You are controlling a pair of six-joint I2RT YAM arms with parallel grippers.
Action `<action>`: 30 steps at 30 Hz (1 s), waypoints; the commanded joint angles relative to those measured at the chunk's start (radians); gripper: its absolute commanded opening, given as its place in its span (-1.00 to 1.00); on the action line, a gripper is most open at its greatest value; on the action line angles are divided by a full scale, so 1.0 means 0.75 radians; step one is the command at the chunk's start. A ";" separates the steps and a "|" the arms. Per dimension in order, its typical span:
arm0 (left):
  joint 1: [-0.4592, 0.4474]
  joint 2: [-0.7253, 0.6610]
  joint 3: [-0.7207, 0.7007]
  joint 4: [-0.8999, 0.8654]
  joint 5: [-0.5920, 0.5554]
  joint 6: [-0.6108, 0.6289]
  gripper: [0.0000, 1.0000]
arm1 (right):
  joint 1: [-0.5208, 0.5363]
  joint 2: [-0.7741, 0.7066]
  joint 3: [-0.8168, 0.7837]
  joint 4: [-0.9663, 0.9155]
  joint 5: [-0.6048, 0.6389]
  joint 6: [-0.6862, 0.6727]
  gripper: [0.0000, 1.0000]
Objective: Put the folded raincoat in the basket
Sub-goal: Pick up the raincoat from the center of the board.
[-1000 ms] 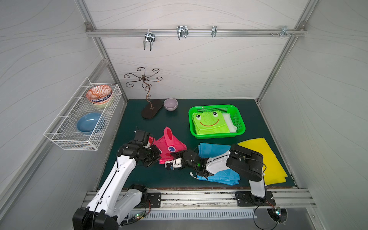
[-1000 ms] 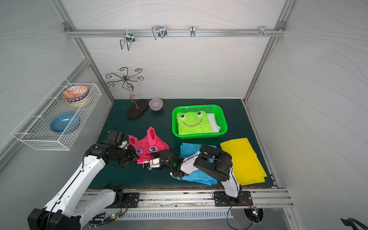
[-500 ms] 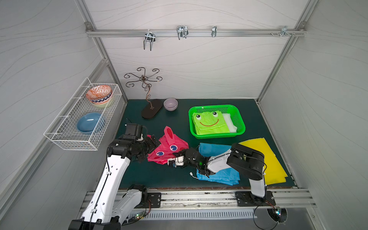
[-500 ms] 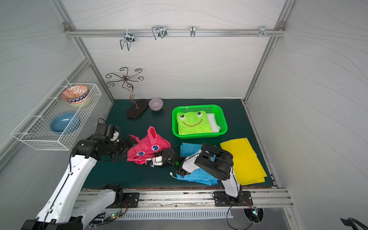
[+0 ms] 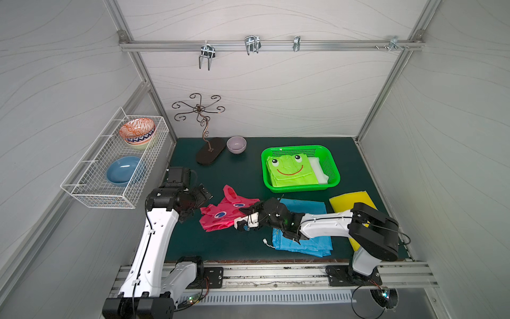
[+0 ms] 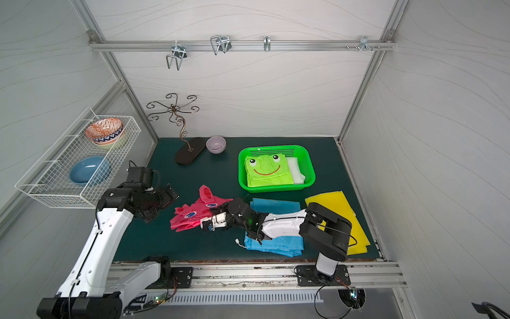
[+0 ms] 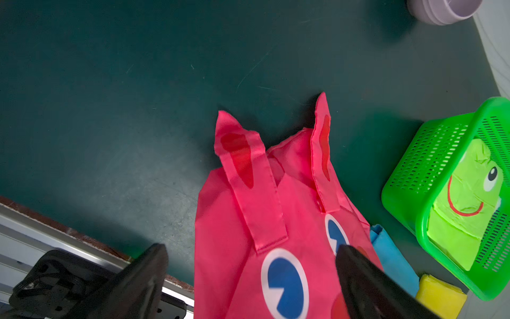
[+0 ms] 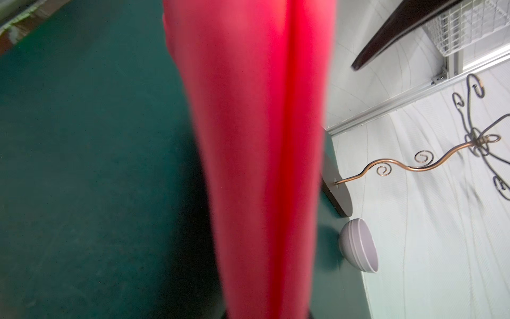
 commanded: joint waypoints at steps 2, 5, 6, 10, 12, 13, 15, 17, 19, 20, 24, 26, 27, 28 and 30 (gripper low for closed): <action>0.015 0.007 -0.038 0.084 0.011 -0.015 0.99 | -0.029 -0.083 0.042 -0.129 -0.042 -0.071 -1.00; 0.035 0.009 -0.041 0.080 0.006 -0.004 0.99 | -0.032 -0.131 0.084 -0.241 -0.040 -0.107 -1.00; 0.041 0.010 -0.043 0.084 0.003 0.002 0.99 | -0.034 -0.152 0.102 -0.288 -0.048 -0.117 -1.00; 0.057 0.021 -0.054 0.115 0.024 0.033 0.99 | -0.051 -0.232 0.213 -0.522 -0.094 -0.164 -1.00; 0.055 0.035 -0.068 0.140 0.059 0.049 0.99 | -0.066 -0.259 0.283 -0.646 -0.098 -0.187 -1.00; 0.056 0.043 -0.076 0.148 0.071 0.052 0.99 | -0.075 -0.276 0.306 -0.686 -0.099 -0.194 -1.00; 0.056 0.058 -0.094 0.169 0.096 0.058 0.99 | -0.100 -0.305 0.348 -0.757 -0.105 -0.201 -1.00; 0.057 0.069 -0.112 0.188 0.115 0.067 0.99 | -0.134 -0.336 0.387 -0.829 -0.121 -0.201 -1.00; 0.057 0.080 -0.126 0.207 0.146 0.082 0.99 | -0.176 -0.365 0.425 -0.902 -0.145 -0.205 -1.00; 0.056 0.089 -0.132 0.217 0.173 0.089 0.99 | -0.202 -0.378 0.448 -0.941 -0.154 -0.211 -1.00; 0.056 0.123 -0.160 0.253 0.261 0.096 0.99 | -0.318 -0.409 0.529 -1.032 -0.144 -0.245 -1.00; 0.057 0.137 -0.174 0.273 0.284 0.094 0.99 | -0.373 -0.421 0.567 -1.059 -0.122 -0.262 -1.00; 0.057 0.144 -0.182 0.283 0.294 0.092 0.99 | -0.404 -0.423 0.583 -1.062 -0.106 -0.268 -1.00; 0.055 0.146 -0.188 0.290 0.302 0.091 0.99 | -0.432 -0.429 0.592 -1.061 -0.097 -0.271 -1.00; 0.057 0.155 -0.200 0.308 0.328 0.089 0.99 | -0.507 -0.431 0.620 -1.058 -0.079 -0.271 -1.00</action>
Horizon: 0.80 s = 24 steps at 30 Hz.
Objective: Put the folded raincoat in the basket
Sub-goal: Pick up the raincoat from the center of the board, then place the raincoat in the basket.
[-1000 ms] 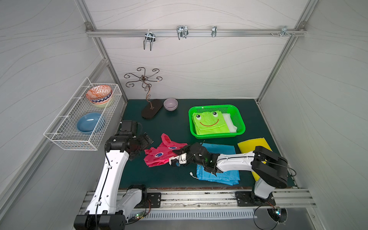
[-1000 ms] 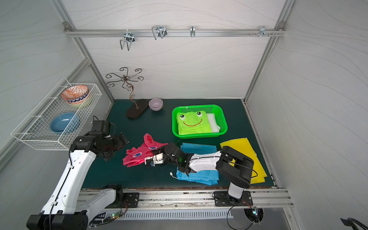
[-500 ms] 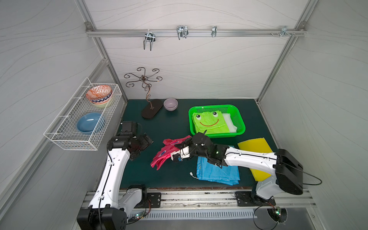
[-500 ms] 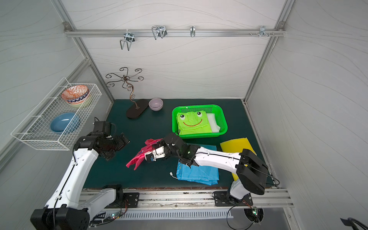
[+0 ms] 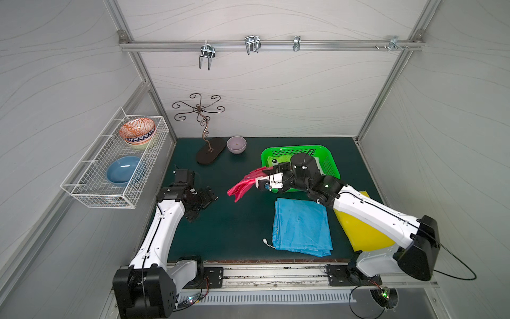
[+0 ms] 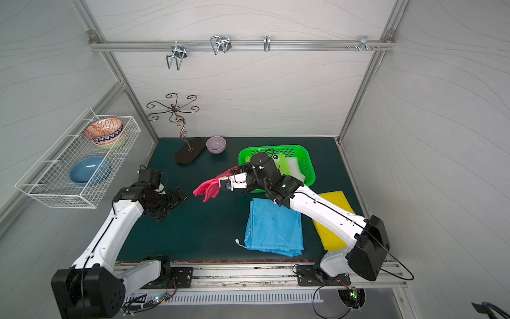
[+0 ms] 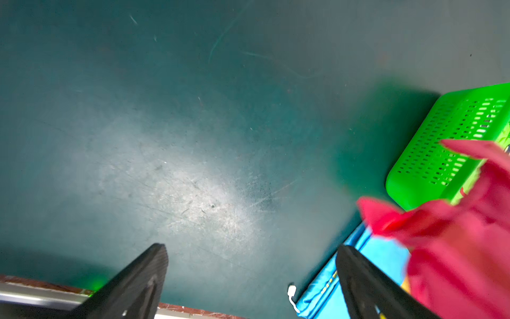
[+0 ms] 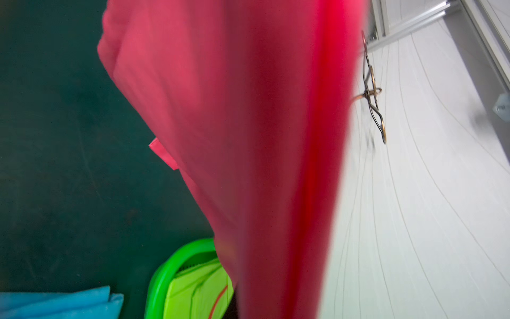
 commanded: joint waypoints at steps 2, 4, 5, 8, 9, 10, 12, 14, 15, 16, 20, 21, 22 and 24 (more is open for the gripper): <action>0.005 0.017 -0.015 0.073 0.090 0.018 0.99 | -0.154 -0.040 0.100 -0.028 0.045 -0.002 -1.00; 0.005 0.018 -0.025 0.078 0.102 0.021 0.99 | -0.242 -0.017 0.150 -0.023 0.049 0.050 -1.00; 0.005 0.018 -0.029 0.078 0.105 0.022 0.99 | -0.282 -0.005 0.174 -0.019 0.046 0.066 -1.00; 0.004 0.013 -0.036 0.076 0.115 0.026 0.99 | -0.357 0.058 0.230 0.046 0.121 0.069 -1.00; 0.006 0.008 -0.039 0.076 0.118 0.026 0.99 | -0.377 0.085 0.251 0.073 0.156 0.060 -1.00; 0.005 0.004 -0.042 0.077 0.121 0.024 0.99 | -0.392 0.109 0.272 0.092 0.184 0.054 -1.00; 0.005 -0.004 -0.049 0.084 0.129 0.024 0.99 | -0.431 0.166 0.317 0.142 0.233 0.049 -1.00; 0.006 -0.006 -0.056 0.088 0.138 0.022 0.99 | -0.469 0.222 0.345 0.216 0.267 0.047 -1.00; 0.006 -0.006 -0.057 0.092 0.146 0.023 0.99 | -0.490 0.253 0.357 0.259 0.282 0.047 -1.00; 0.006 -0.002 -0.060 0.095 0.153 0.023 0.99 | -0.509 0.285 0.374 0.285 0.287 0.050 -1.00; 0.005 0.016 -0.059 0.096 0.174 0.033 0.99 | -0.564 0.440 0.469 0.336 0.305 0.092 -1.00; 0.006 0.020 -0.058 0.093 0.175 0.036 0.99 | -0.564 0.474 0.476 0.369 0.323 0.086 -1.00; 0.006 0.023 -0.060 0.092 0.175 0.036 0.99 | -0.564 0.501 0.474 0.402 0.329 0.078 -1.00; 0.005 0.024 -0.065 0.098 0.182 0.036 0.99 | -0.562 0.549 0.464 0.455 0.330 0.064 -1.00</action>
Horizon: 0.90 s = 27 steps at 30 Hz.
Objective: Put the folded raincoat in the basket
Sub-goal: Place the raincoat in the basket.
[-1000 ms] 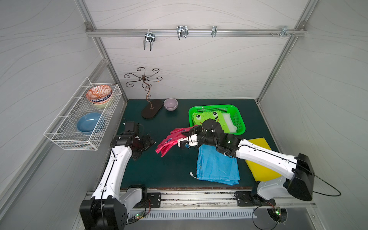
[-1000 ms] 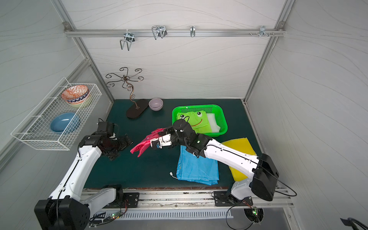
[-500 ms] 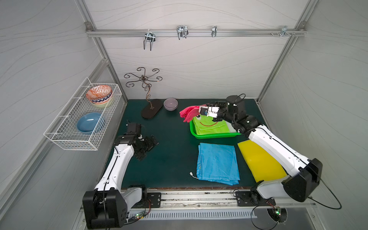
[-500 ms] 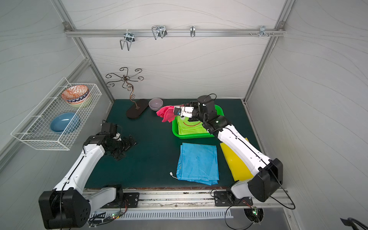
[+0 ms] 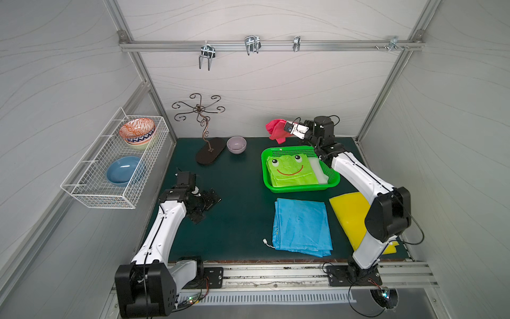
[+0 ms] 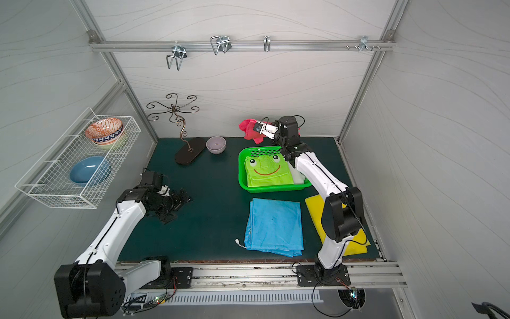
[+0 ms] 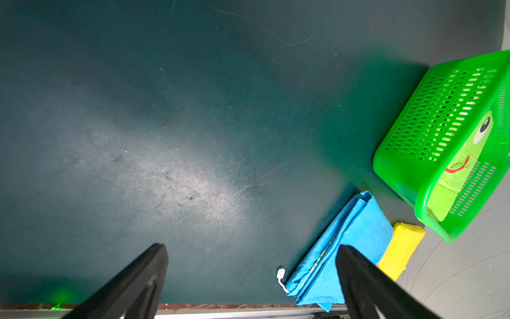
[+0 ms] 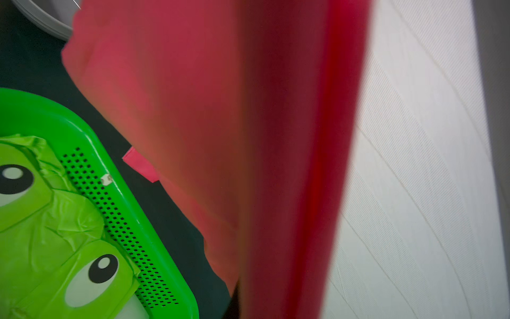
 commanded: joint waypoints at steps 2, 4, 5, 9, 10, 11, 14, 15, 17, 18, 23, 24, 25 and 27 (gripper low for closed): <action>0.004 0.012 -0.001 0.035 0.029 0.024 0.99 | 0.012 0.061 -0.003 0.187 0.026 0.018 -1.00; 0.005 0.018 0.002 0.035 0.033 0.025 0.99 | 0.029 0.048 -0.091 0.233 0.021 0.021 -1.00; 0.004 0.022 0.004 0.035 0.035 0.028 0.99 | 0.039 0.029 -0.151 0.265 0.007 0.018 -1.00; 0.004 0.038 0.011 0.029 0.034 0.043 0.99 | 0.061 -0.035 -0.316 0.257 -0.038 -0.032 -1.00; 0.005 0.039 0.012 0.027 0.034 0.045 0.99 | 0.062 -0.041 -0.332 0.222 -0.047 -0.046 -1.00; 0.005 0.042 0.014 0.027 0.037 0.043 0.99 | 0.063 -0.052 -0.356 0.179 -0.044 -0.057 -1.00; 0.005 0.039 0.009 0.035 0.040 0.039 0.99 | 0.067 -0.077 -0.466 0.184 -0.046 -0.065 -1.00; 0.005 0.039 0.008 0.039 0.043 0.037 0.99 | 0.071 -0.088 -0.502 0.195 -0.040 -0.068 -1.00; 0.005 0.043 0.009 0.039 0.047 0.037 0.99 | 0.076 -0.108 -0.552 0.205 -0.021 -0.070 -1.00; 0.005 0.046 0.008 0.038 0.050 0.039 0.99 | 0.076 -0.127 -0.572 0.199 -0.011 -0.069 -1.00; 0.004 0.044 0.000 0.037 0.053 0.036 0.99 | 0.073 -0.232 -0.652 0.153 -0.035 -0.062 -1.00; 0.005 0.043 0.000 0.039 0.054 0.035 0.99 | 0.073 -0.243 -0.663 0.129 -0.052 -0.065 -1.00; 0.004 0.042 -0.001 0.040 0.053 0.033 0.99 | 0.073 -0.251 -0.677 0.122 -0.059 -0.064 -1.00; 0.005 0.040 0.000 0.039 0.050 0.033 0.99 | 0.075 -0.255 -0.716 0.132 -0.064 -0.081 -1.00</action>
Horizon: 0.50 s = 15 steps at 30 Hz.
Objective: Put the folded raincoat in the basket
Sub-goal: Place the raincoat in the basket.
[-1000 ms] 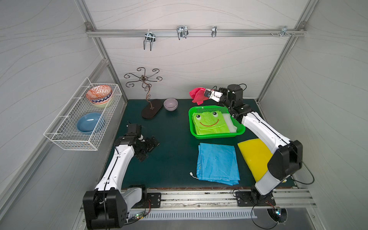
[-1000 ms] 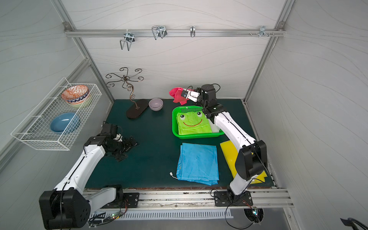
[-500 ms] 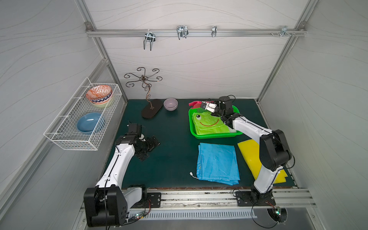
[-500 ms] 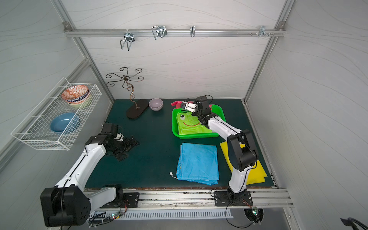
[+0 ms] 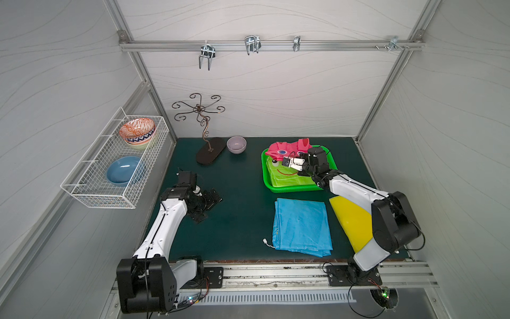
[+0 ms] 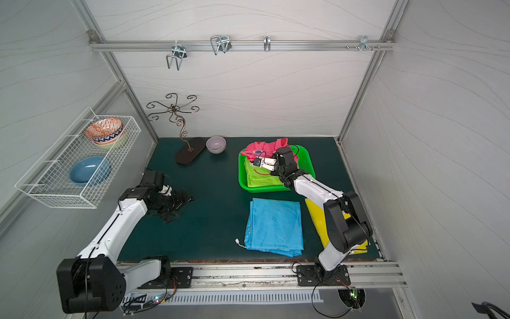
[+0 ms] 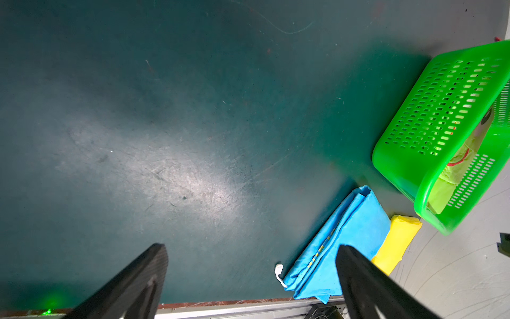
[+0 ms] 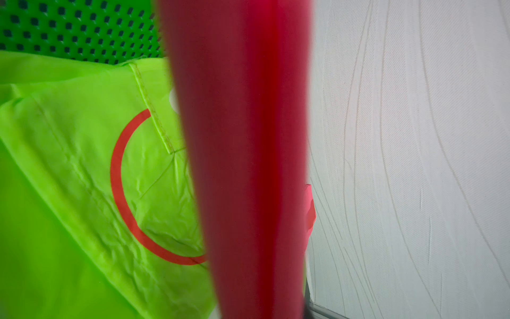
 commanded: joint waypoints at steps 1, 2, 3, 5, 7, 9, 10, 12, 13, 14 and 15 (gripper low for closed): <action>0.005 -0.001 0.003 0.026 0.008 0.018 0.99 | 0.006 -0.041 -0.052 -0.008 -0.029 -0.023 -1.00; 0.005 0.000 0.003 0.024 0.009 0.018 0.99 | 0.006 -0.033 -0.061 -0.010 -0.027 -0.029 -1.00; 0.005 -0.002 0.002 0.022 0.008 0.016 0.99 | 0.007 -0.022 -0.068 -0.010 -0.020 -0.035 -1.00; 0.005 -0.004 -0.001 0.024 0.008 0.014 0.99 | 0.008 -0.001 -0.072 -0.012 -0.004 -0.042 -1.00; 0.004 -0.007 -0.001 0.021 0.010 0.014 0.99 | 0.016 0.011 -0.076 -0.022 0.005 -0.045 -1.00; 0.005 -0.012 -0.003 0.022 0.006 0.014 0.99 | 0.028 0.010 -0.095 -0.026 0.011 -0.046 -1.00; 0.005 -0.014 -0.003 0.022 0.005 0.014 0.99 | 0.032 0.008 -0.105 -0.025 0.008 -0.044 -1.00; 0.005 -0.017 -0.007 0.025 0.009 0.014 0.99 | 0.039 -0.001 -0.119 -0.050 -0.019 -0.034 -1.00; 0.004 -0.019 -0.008 0.026 0.009 0.014 0.99 | 0.042 -0.006 -0.120 -0.077 -0.040 -0.028 -0.99; 0.005 -0.020 -0.009 0.028 0.010 0.014 0.99 | 0.046 -0.008 -0.114 -0.121 -0.062 -0.025 -0.96; 0.005 -0.018 -0.009 0.028 0.013 0.014 0.99 | 0.050 -0.008 -0.108 -0.153 -0.068 -0.025 -0.94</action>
